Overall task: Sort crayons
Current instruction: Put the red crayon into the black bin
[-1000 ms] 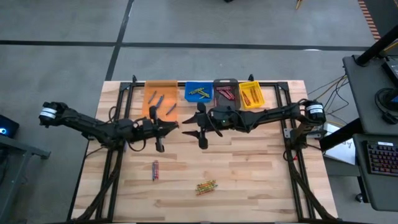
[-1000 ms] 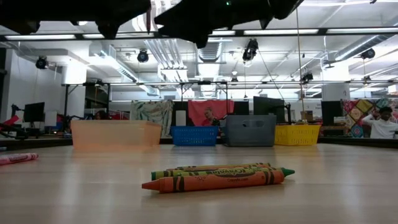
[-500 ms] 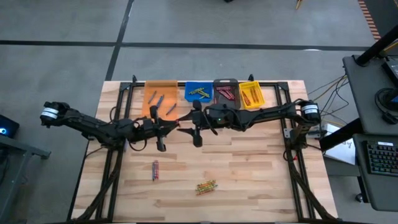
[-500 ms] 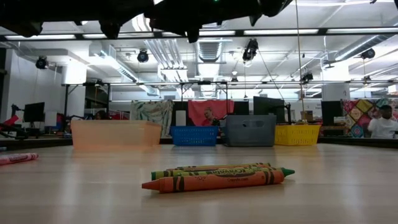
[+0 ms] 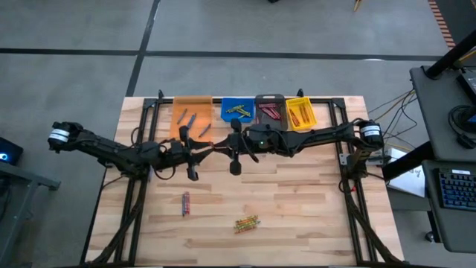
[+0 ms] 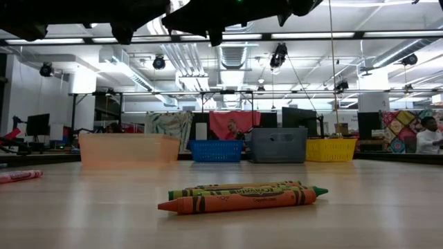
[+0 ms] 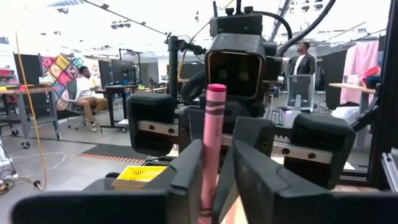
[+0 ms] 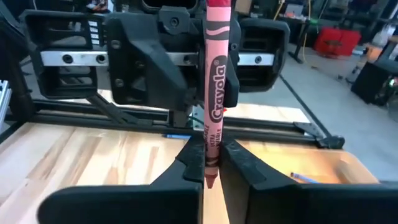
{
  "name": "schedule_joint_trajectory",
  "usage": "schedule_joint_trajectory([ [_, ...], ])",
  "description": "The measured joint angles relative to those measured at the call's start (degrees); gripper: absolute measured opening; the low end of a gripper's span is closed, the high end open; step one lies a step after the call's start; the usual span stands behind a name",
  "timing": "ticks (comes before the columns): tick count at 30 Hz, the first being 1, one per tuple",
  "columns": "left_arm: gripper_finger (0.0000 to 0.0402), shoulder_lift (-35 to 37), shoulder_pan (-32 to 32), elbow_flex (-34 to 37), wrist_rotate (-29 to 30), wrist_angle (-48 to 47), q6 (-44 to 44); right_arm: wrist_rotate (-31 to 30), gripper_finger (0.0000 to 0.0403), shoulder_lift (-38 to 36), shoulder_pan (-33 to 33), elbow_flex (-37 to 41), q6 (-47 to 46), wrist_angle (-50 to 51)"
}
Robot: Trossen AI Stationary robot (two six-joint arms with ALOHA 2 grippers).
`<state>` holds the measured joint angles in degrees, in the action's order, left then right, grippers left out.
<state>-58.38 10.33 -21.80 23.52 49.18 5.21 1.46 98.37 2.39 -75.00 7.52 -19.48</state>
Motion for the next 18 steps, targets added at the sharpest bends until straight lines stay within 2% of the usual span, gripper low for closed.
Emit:
schedule_joint_trajectory([
  [6, 0.0145, 0.9, 0.0, 0.1, 0.8, -1.6, 0.2, 0.1, 0.0015, -0.2, 1.5, -4.7, -2.2, 11.3],
  [8, 0.0171, 1.2, 0.0, 0.1, 3.6, -2.5, 0.2, -0.9, 0.0015, -0.2, 2.3, -6.6, -2.1, 16.4],
  [13, 0.0219, 2.3, 0.1, 0.1, 13.0, -7.7, -0.3, -12.2, 0.0014, -0.2, 5.8, -12.0, -0.9, 33.7],
  [16, 0.0235, 3.0, 0.1, 0.1, 16.2, -9.8, -1.1, -18.7, 0.0014, -0.3, 9.9, -13.9, -1.4, 43.9],
  [18, 0.024, 3.2, 0.1, 0.1, 16.3, -10.2, -1.4, -20.0, 0.0014, -0.3, 13.7, -13.9, -2.7, 49.2],
])
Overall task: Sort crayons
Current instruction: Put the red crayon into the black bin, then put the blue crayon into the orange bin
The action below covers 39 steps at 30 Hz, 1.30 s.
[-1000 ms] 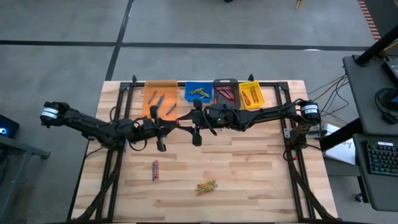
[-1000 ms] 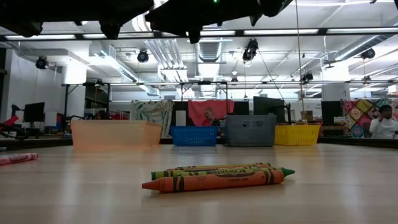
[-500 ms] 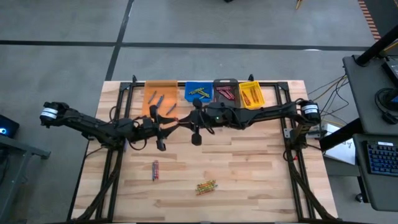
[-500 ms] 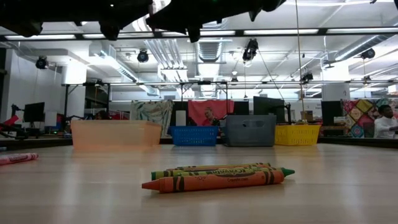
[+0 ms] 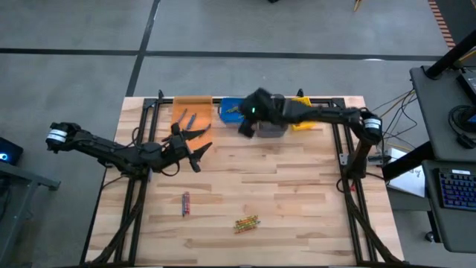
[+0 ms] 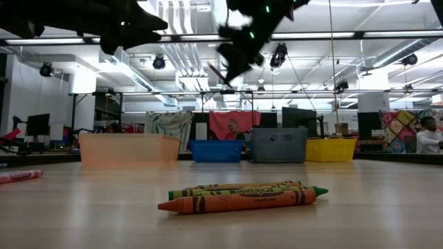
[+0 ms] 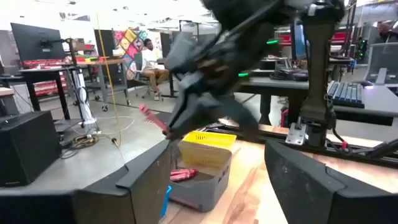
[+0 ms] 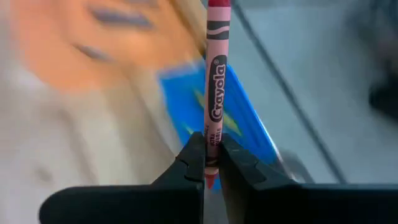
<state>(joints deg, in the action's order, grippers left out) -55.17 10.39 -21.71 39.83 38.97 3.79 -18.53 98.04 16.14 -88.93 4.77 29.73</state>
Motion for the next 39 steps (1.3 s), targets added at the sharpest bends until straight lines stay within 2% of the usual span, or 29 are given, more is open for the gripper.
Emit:
schedule_joint_trajectory([
  [4, 0.0239, 0.1, 0.0, 0.0, 0.1, -0.1, 0.0, 2.4, 0.0013, 0.2, 8.4, 0.7, -3.2, 9.9],
  [10, 0.0235, 0.0, 0.0, 0.0, 0.2, -0.5, 0.1, 6.3, 0.0013, 1.6, 16.8, 2.8, 3.6, 19.3],
  [13, 0.0235, 0.1, 0.0, 0.0, 0.2, -0.5, 0.3, 13.2, 0.0013, 2.2, 17.9, 3.9, 9.6, 21.3],
  [15, 0.0235, 0.1, 0.0, 0.0, 0.2, -0.5, 1.2, 15.6, 0.0013, 2.9, 17.8, 4.9, 12.3, 21.9],
  [21, 0.0235, 0.1, -0.1, 0.0, 0.3, -0.5, 1.4, 15.5, 0.0024, 4.3, 17.6, 5.4, 12.6, 21.6],
  [25, 0.0235, 0.1, -0.2, 0.0, 0.7, -0.5, 0.9, 15.5, 0.0065, 4.6, 17.5, 5.3, 11.2, 21.4],
  [29, 0.0235, 0.1, -0.2, -1.5, 4.3, -1.5, -0.2, 14.0, 0.0105, 4.5, 17.5, 4.8, 10.7, 21.6],
  [31, 0.0235, 0.4, -0.2, -3.4, 5.5, -5.6, -1.4, 14.0, 0.0113, 4.2, 17.4, 4.1, 9.7, 21.5],
  [33, 0.0235, 0.5, -0.2, -6.4, 6.2, -13.7, -4.6, 14.0, 0.0114, 3.6, 17.3, 3.5, 8.1, 21.4],
  [39, 0.0232, -2.4, -1.5, -19.5, 6.1, -47.6, -22.4, 13.9, 0.0104, 0.1, 15.6, 3.2, 3.0, 20.8],
])
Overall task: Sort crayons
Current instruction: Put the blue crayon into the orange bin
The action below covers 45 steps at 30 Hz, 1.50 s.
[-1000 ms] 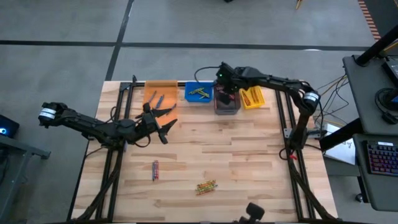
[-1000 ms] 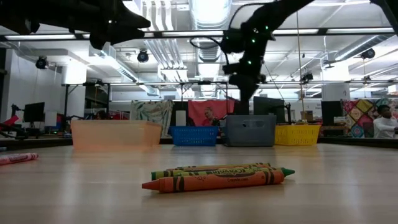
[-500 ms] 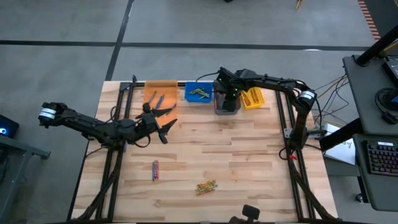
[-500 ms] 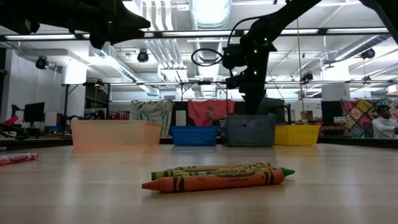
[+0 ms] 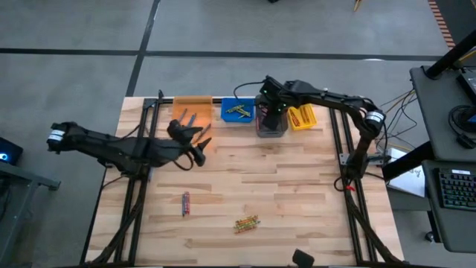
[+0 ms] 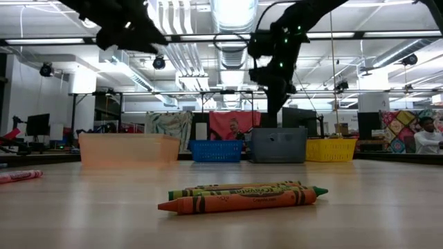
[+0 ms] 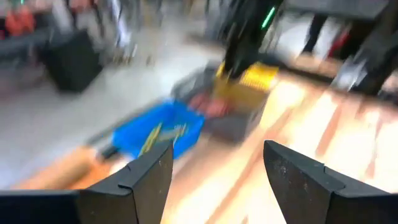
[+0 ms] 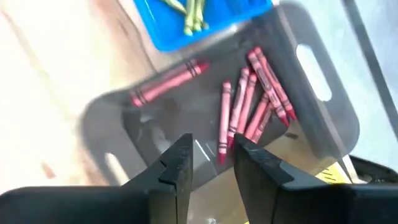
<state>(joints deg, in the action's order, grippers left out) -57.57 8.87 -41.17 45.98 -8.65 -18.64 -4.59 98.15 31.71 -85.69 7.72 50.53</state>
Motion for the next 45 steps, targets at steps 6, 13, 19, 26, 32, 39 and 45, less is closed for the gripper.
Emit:
schedule_joint_trajectory([
  [6, 0.0231, -6.7, 0.0, -14.1, -8.3, -49.2, -29.9, 0.1, 0.0091, -3.0, -4.0, 0.0, -0.7, -4.9],
  [13, 0.0231, -18.8, 0.0, -15.4, -24.1, -70.9, -48.0, 0.1, 0.0079, -3.6, -8.7, 0.0, 2.4, -9.0],
  [19, 0.0231, -27.4, 0.1, -15.2, -30.7, -73.0, -46.4, 0.1, 0.0072, -3.6, -11.0, 0.0, 4.4, -9.4],
  [26, 0.0217, -35.4, 0.8, -13.8, -36.1, -79.4, -46.8, 0.1, 0.0073, -3.6, -11.2, 0.0, 4.9, -9.3],
  [32, 0.0105, -39.4, 0.8, -10.6, -40.3, -78.4, -42.8, 0.1, 0.0076, -3.6, -11.2, 0.0, 4.9, -9.6],
  [39, 0.0014, -39.4, 0.8, -2.8, -45.9, -64.4, -41.8, 0.1, 0.0068, -3.6, -11.2, 0.0, 4.9, -9.7],
  [45, 0.0002, -39.7, 0.7, 0.1, -45.5, -63.5, -45.4, 0.1, 0.0074, -3.6, -11.3, 0.1, 4.9, -10.9],
])
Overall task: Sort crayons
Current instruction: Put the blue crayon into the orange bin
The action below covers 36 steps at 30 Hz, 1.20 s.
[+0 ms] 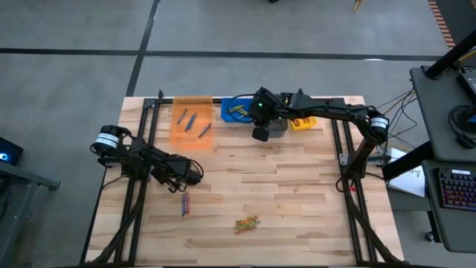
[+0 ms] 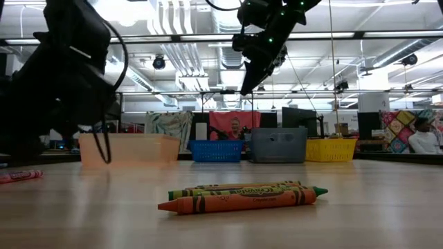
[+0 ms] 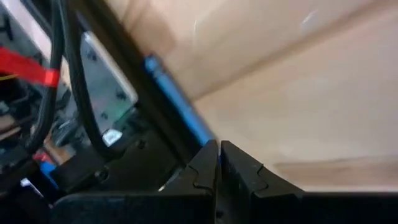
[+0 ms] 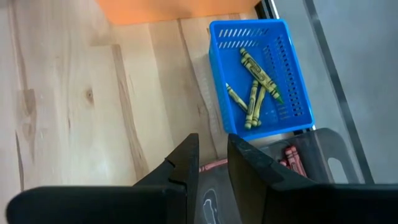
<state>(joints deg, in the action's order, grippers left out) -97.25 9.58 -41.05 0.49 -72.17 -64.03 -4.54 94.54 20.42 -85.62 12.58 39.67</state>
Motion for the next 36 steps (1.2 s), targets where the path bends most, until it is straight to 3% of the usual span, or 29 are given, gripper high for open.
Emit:
schedule_joint_trajectory([
  [9, 0.0, -1.3, -1.7, 0.2, 3.1, 0.7, -2.3, 0.0, 0.0068, 0.0, -0.5, 0.0, -0.6, -1.7],
  [20, 0.0, -7.9, -2.2, -0.1, 4.1, 0.1, -3.5, 0.0, 0.0072, 0.1, -0.8, 0.0, -0.6, -1.6],
  [36, 0.0, -3.7, -3.2, 0.3, 4.5, 1.1, -1.8, 0.0, 0.007, 0.1, -1.1, 0.0, -0.6, -2.3],
])
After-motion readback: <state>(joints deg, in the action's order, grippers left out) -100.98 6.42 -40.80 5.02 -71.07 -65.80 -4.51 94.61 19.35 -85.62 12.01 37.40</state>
